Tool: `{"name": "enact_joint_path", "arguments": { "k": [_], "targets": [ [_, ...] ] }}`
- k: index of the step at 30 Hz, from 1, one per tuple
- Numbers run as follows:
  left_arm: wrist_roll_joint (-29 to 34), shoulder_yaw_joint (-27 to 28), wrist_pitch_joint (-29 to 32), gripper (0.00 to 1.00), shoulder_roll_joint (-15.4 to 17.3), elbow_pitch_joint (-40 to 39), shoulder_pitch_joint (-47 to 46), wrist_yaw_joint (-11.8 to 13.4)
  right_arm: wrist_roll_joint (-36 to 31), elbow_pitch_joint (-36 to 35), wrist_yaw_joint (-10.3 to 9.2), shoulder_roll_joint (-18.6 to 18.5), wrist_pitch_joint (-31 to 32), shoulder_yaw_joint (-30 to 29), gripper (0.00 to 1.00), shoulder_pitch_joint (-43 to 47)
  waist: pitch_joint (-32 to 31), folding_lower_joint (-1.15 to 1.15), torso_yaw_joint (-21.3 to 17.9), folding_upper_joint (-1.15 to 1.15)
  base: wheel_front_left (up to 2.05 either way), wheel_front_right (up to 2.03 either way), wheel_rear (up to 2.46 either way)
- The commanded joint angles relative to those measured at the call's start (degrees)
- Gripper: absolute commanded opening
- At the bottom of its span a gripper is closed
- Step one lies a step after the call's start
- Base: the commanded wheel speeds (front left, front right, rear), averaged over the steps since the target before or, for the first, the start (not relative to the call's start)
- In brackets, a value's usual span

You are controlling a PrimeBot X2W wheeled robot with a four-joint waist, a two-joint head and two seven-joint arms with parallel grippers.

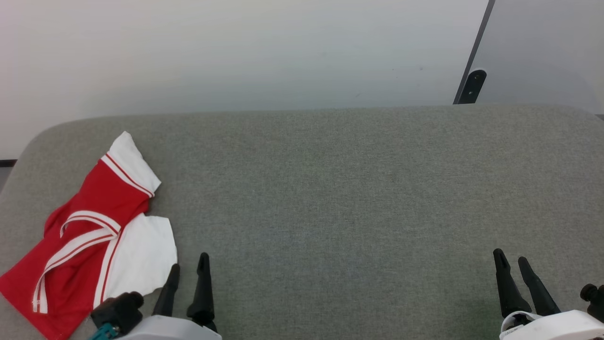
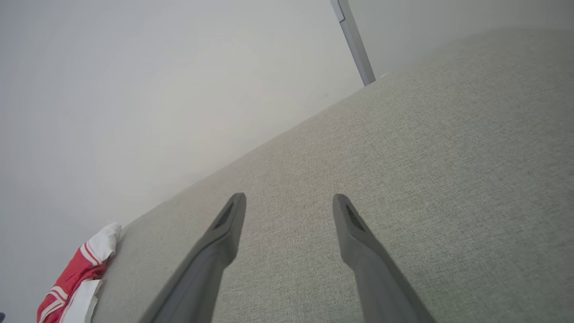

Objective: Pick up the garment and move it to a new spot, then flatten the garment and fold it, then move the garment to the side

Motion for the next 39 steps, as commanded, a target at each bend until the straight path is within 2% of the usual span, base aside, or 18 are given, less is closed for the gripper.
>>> {"name": "enact_joint_path", "arguments": {
  "k": [1, 17, 34, 39],
  "targets": [
    [2.16, -0.51, -0.58, 1.00, 0.46, -0.76, -0.06, 0.47, -2.08, -0.87, 0.02, -0.20, -0.63, 0.14, 1.00, 0.33, -0.02, 0.00, 0.00, 0.00, 0.00, 0.00, 0.00],
    [11.33, -2.94, -3.01, 1.00, 1.20, -1.79, 1.63, 2.74, -13.42, -1.69, 0.03, 0.18, -2.97, 0.23, 1.00, 1.70, -0.68, 0.00, 0.00, 0.00, 0.00, 0.00, 0.00],
    [19.46, -3.91, -5.21, 1.00, 1.37, -2.65, 3.17, 3.55, -21.39, -3.81, 0.03, 1.57, -5.57, -2.31, 1.00, 2.87, -0.64, 0.00, -0.18, 0.00, 0.00, 0.00, 0.00],
    [21.11, -3.91, -5.82, 1.00, 1.18, -2.89, 3.62, 3.03, -22.57, -4.39, 0.03, 1.88, -6.43, -1.98, 1.00, 3.04, -0.72, 0.00, -0.21, 0.00, 0.00, 0.00, 0.00]
  ]
}}
